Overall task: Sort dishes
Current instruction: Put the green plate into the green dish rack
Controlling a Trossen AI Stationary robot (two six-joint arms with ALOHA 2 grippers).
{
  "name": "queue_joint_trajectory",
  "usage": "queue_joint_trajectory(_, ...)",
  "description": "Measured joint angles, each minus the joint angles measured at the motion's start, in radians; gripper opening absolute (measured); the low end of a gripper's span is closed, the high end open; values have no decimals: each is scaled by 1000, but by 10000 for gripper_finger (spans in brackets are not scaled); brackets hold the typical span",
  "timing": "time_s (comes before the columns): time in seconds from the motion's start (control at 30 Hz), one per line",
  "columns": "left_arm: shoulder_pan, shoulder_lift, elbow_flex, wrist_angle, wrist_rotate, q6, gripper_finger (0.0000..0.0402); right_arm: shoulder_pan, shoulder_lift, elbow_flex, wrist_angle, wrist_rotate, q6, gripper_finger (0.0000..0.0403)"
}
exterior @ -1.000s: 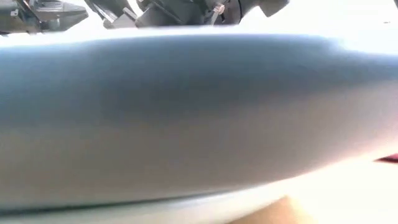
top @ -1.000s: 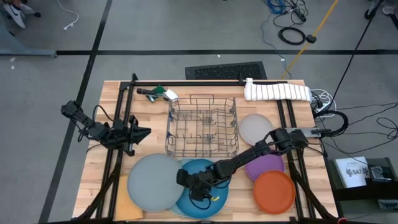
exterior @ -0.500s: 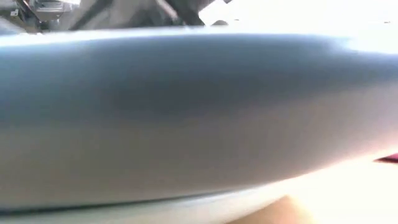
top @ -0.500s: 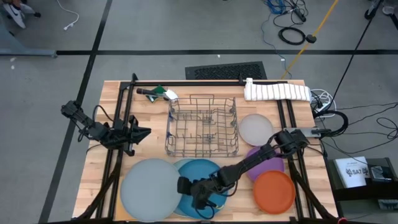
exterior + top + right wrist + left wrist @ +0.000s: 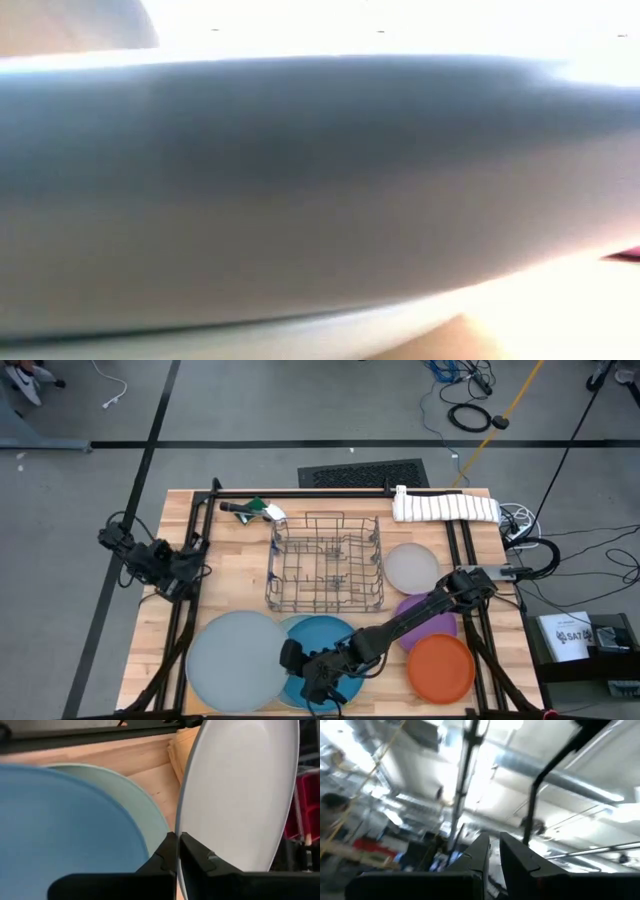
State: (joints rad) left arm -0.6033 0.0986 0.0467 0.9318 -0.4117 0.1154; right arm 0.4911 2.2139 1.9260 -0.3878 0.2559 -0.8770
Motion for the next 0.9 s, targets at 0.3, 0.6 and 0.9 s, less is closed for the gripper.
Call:
queue_joint_trajectory(0.3, 0, 0, 84, -3, 211, 30, 45, -4, 0, 278, -330, 0, 71, 0)
queue_joint_trajectory(0.6, 0, 1, 278, -244, 285, 32, 45, -37, -56, 413, -518, 23, 178, 0)
queue_joint_trajectory(0.9, 0, 8, 368, -325, 307, 59, 45, -91, -173, 413, -657, 54, 287, 0)
